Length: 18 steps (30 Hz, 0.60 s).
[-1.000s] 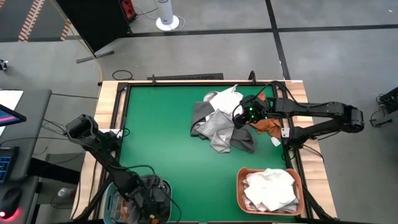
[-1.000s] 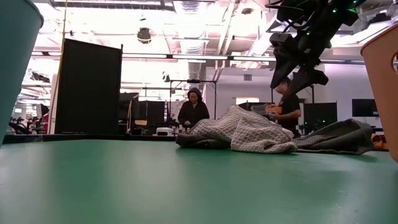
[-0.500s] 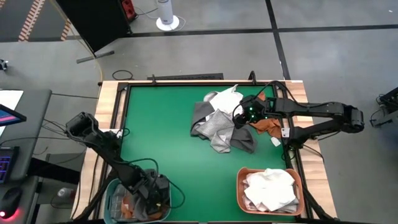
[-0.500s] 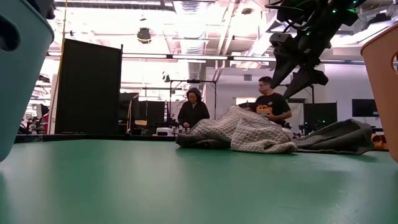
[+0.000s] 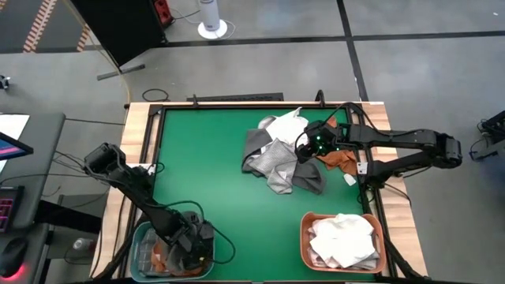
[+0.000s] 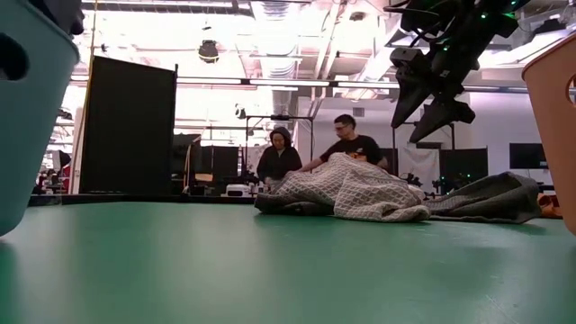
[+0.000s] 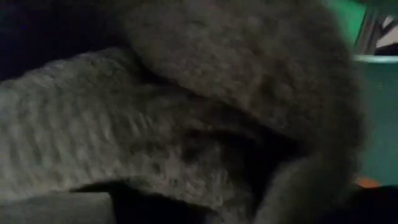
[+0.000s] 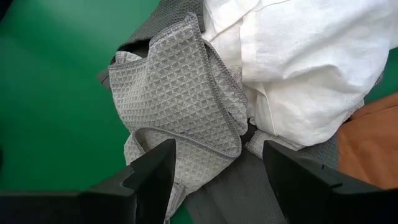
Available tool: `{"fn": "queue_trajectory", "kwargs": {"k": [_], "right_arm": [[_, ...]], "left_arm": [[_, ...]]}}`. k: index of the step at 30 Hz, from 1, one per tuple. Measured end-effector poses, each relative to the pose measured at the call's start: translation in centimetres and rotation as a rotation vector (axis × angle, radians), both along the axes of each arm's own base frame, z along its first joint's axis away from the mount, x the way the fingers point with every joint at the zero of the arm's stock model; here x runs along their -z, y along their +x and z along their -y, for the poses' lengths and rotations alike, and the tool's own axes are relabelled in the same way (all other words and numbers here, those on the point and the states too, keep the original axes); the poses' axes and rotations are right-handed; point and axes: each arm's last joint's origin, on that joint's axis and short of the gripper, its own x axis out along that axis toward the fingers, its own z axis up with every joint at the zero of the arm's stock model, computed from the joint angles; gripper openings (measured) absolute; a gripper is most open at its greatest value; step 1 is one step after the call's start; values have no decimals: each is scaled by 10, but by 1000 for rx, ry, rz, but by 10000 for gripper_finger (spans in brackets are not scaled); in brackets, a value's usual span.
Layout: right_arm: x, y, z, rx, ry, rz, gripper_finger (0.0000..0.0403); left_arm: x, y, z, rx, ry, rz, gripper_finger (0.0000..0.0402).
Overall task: Sort towels by color in basket
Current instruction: Put the left gray towel into the green bin
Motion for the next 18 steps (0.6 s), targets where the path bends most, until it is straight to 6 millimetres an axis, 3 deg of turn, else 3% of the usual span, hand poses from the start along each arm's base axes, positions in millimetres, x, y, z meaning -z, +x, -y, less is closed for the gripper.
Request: {"fn": "queue_trajectory", "kwargs": {"k": [6, 14, 18], "right_arm": [[0, 0, 0, 0, 0, 0, 269], [0, 0, 0, 1, 0, 1, 269], [0, 0, 0, 1, 0, 1, 269]], "left_arm": [[-32, 8, 9, -19, -45, -13, 203], [-85, 16, 22, 166, -156, 10, 202], [-103, 12, 22, 233, -197, -60, 202]]}}
